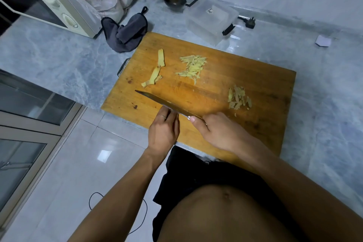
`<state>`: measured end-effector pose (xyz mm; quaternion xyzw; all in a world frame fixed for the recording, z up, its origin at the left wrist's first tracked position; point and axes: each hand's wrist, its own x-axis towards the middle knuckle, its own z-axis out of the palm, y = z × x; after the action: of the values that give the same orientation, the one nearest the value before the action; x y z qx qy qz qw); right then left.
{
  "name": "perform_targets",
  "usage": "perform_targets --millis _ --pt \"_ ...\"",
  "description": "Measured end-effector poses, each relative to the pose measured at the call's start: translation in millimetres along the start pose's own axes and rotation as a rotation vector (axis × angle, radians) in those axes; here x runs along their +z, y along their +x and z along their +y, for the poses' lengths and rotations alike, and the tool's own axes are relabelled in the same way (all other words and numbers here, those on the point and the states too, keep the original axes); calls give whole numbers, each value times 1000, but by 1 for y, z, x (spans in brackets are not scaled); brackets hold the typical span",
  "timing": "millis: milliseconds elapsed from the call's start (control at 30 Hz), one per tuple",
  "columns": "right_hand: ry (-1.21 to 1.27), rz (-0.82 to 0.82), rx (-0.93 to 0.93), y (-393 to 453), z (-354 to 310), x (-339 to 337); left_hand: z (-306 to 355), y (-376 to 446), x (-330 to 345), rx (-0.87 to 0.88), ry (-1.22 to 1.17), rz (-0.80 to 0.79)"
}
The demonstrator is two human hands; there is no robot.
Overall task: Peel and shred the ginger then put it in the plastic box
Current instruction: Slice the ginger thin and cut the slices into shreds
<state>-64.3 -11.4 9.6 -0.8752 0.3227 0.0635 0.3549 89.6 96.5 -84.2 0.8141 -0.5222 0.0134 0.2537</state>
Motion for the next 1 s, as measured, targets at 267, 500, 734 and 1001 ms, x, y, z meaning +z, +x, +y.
perform_targets --millis 267,500,734,1001 --pt "-59 9 14 -2 -5 3 -4 -2 0 66 10 25" --pt "-83 -5 44 -1 -6 4 -8 1 4 77 -15 77" --pt "-116 7 66 -4 -10 6 -11 1 11 44 -69 121" --pt "-116 -47 108 2 -18 9 -13 2 13 17 -118 113"
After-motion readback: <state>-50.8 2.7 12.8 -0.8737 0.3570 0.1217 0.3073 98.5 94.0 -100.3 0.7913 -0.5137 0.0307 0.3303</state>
